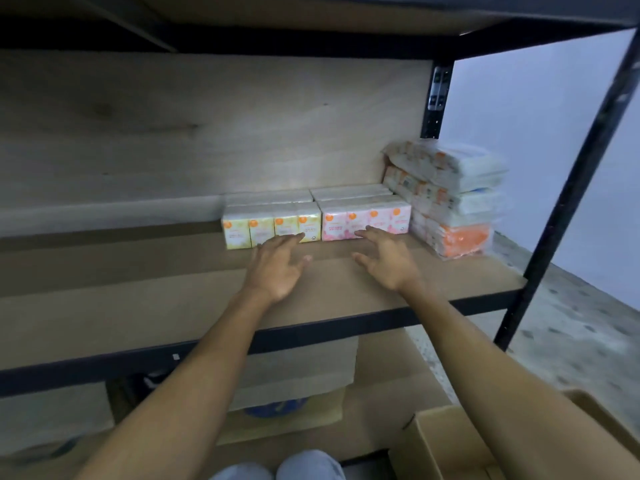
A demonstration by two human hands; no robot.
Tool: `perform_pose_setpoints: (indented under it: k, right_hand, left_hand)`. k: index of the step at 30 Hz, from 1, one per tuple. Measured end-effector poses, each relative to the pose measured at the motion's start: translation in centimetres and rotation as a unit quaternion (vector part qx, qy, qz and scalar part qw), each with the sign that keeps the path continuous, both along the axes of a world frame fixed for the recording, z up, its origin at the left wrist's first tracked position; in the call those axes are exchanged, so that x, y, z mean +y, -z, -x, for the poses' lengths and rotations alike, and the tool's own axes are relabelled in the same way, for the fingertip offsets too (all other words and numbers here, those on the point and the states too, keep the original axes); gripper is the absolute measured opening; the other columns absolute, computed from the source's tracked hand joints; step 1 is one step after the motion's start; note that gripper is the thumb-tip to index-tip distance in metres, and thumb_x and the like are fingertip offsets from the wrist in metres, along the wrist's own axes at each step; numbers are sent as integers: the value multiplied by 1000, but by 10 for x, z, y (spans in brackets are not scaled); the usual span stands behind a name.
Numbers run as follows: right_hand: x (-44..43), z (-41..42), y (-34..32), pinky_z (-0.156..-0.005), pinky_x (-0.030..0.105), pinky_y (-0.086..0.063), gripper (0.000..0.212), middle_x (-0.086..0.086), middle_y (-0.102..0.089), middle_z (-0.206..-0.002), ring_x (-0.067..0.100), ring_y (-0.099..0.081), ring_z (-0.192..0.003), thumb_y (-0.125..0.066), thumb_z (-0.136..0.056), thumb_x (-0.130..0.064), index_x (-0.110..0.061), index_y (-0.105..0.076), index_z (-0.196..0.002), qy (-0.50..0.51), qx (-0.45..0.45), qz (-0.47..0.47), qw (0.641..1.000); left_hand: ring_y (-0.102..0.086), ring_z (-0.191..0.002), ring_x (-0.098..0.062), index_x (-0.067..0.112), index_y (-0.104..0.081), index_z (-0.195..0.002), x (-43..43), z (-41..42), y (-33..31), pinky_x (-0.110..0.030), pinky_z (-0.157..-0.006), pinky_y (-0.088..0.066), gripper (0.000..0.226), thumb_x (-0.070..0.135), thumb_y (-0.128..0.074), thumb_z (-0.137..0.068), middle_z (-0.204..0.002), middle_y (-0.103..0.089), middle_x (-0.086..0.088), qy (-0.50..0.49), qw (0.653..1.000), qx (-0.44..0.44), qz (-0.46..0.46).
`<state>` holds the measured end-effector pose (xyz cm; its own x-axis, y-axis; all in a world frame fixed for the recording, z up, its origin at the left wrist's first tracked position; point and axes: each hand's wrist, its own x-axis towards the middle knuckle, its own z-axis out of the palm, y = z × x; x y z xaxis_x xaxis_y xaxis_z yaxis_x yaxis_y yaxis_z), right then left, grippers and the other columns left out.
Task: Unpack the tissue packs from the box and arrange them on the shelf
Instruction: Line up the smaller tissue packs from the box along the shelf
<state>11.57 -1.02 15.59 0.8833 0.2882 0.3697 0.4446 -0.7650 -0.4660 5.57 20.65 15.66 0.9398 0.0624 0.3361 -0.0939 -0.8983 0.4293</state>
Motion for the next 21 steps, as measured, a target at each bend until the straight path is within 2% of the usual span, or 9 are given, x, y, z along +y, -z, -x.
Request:
perform_pose_setpoints:
  k: [5, 8, 11, 15, 17, 19, 21]
  right_hand:
    - [-6, 60, 9, -112, 31, -27, 49, 3, -47, -144, 22, -39, -134, -60, -90, -33, -21, -49, -136, 11, 12, -40, 999]
    - [-15, 93, 21, -113, 29, -22, 45, 7, -42, -147, 21, -35, -138, -60, -90, -31, -17, -53, -133, 30, 1, -56, 998]
    - [-32, 126, 39, -111, 32, -25, 43, 7, -45, -145, 23, -37, -136, -59, -90, -34, -17, -57, -130, 55, -1, -78, 995]
    - [-64, 162, 67, -109, 35, -34, 40, 6, -54, -135, 21, -43, -130, -59, -89, -37, -17, -61, -124, 82, -4, -87, 993]
    - [-85, 178, 84, -105, 29, -34, 38, 3, -57, -131, 17, -46, -126, -58, -90, -36, -16, -60, -123, 102, 5, -82, 991]
    - [-107, 192, 102, -101, 24, -33, 36, 0, -57, -129, 14, -47, -123, -57, -91, -36, -18, -59, -123, 126, 23, -82, 988]
    - [-131, 201, 121, -101, 27, -35, 37, -2, -57, -128, 14, -48, -122, -56, -91, -39, -21, -58, -123, 152, 48, -72, 985]
  left_hand:
    - [-23, -143, -22, 29, -33, -147, -30, 45, 13, -42, -117, -16, 54, 48, -42, -97, -155, -30, 3, 9, 997, 23, 79]
    - [-28, -141, -21, 29, -39, -144, -53, 68, 23, -41, -117, -21, 50, 44, -45, -97, -152, -37, 3, 37, 990, -1, 134]
    - [-35, -135, -18, 27, -47, -139, -84, 90, 34, -37, -111, -28, 42, 38, -47, -98, -145, -45, 3, 70, 979, -33, 190]
    - [-44, -125, -14, 27, -57, -128, -128, 113, 57, -30, -105, -33, 32, 29, -52, -97, -131, -55, 6, 115, 966, -70, 222]
    - [-44, -123, -11, 26, -58, -127, -151, 122, 72, -30, -106, -35, 31, 25, -53, -95, -129, -56, 7, 140, 959, -73, 237]
    - [-46, -122, -9, 26, -58, -127, -173, 131, 87, -32, -105, -38, 32, 24, -53, -95, -128, -56, 9, 161, 955, -67, 240]
    - [-44, -123, -8, 29, -56, -127, -194, 139, 101, -29, -105, -36, 32, 26, -52, -96, -130, -54, 11, 177, 955, -38, 237]
